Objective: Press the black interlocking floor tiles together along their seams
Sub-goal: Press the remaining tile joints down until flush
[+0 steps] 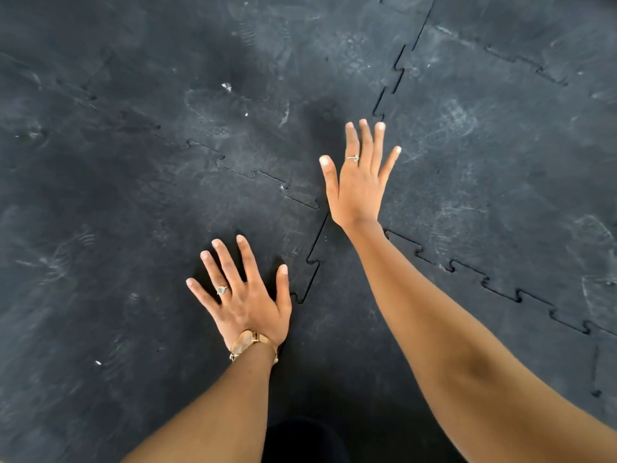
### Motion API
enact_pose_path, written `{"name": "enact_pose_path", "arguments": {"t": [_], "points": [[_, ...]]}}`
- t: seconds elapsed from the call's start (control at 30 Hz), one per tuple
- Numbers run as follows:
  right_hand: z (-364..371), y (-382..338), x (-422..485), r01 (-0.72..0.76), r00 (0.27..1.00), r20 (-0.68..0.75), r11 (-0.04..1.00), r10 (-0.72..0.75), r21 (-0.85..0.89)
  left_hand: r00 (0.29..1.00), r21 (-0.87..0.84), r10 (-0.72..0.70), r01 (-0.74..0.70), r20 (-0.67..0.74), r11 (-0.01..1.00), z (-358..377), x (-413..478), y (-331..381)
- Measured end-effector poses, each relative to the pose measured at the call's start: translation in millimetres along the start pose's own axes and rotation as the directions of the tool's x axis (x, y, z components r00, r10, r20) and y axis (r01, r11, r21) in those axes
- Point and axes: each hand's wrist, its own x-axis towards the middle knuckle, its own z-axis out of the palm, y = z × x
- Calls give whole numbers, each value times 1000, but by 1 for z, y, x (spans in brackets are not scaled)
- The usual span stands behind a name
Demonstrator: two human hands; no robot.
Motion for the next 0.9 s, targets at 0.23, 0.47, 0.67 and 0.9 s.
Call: {"name": "enact_pose_path", "arguments": {"t": [0.23,0.47,0.67,0.9], "points": [[-15,63,-38,-283,959,-13,945,285,-163,1000,-6,-5,5,13,1000,1,-1,2],[-16,71,-34,-304,952,46,953,303,12,1000,-21,-10,10,1,1000,-1,-2,1],[-19,100,-53,-345,930,51,913,363,-216,1000,15,-17,17,6,1000,-3,-1,4],[-15,44,-88,-388,911,90,911,402,-141,1000,13,-23,23,-13,1000,-1,-1,3]]}}
